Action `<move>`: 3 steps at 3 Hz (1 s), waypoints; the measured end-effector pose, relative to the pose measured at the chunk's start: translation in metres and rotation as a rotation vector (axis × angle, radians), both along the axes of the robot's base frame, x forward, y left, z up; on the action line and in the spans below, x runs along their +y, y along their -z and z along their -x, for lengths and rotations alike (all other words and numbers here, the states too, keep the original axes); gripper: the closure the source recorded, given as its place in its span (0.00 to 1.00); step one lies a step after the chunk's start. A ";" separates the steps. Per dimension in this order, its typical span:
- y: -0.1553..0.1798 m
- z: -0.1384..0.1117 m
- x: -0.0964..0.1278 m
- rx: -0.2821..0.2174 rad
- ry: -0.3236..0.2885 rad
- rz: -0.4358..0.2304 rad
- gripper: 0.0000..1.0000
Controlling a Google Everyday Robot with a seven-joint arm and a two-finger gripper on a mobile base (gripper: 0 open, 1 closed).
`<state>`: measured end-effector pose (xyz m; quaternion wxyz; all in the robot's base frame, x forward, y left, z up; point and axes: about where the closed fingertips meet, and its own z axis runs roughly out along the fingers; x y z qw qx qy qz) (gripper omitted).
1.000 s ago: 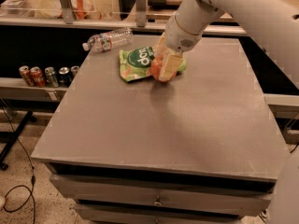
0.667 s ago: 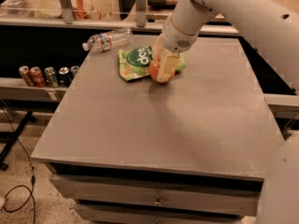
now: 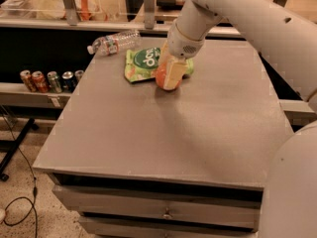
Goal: Move apple near green rice chip bag
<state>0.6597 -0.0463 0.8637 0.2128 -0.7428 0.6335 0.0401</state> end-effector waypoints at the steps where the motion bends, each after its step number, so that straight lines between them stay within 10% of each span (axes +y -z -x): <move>1: 0.001 0.000 0.000 0.002 -0.001 0.000 0.12; 3: 0.005 0.000 0.000 0.018 -0.006 0.000 0.00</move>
Offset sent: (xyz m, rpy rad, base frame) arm 0.0004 -0.0038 -0.0041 0.0023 0.0196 0.0024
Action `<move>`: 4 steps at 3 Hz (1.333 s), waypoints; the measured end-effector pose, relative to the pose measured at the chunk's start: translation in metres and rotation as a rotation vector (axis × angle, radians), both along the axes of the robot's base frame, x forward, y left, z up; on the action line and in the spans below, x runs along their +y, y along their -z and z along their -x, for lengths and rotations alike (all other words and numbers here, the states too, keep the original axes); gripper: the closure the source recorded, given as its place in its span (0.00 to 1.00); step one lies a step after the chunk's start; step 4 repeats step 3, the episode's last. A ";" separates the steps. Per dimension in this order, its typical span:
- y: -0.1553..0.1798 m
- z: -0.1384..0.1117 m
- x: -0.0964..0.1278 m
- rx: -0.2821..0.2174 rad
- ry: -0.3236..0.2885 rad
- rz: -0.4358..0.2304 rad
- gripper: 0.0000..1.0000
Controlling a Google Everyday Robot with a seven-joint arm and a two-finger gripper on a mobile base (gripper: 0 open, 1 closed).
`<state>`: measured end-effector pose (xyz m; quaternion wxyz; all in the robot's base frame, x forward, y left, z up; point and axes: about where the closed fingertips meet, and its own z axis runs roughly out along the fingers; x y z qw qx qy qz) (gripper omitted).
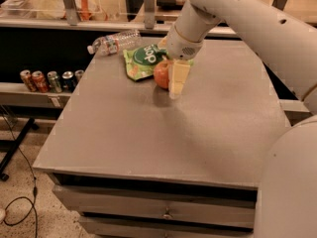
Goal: Move apple near green rice chip bag
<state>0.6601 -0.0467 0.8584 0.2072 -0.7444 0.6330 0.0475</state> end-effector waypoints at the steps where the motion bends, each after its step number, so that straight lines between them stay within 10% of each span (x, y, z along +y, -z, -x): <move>1: -0.005 0.000 -0.004 -0.011 0.009 0.002 0.00; 4: -0.028 0.001 -0.049 -0.062 0.113 0.036 0.00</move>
Offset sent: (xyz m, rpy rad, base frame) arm -0.0024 -0.0459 0.0433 -0.0254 -0.1051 -0.1053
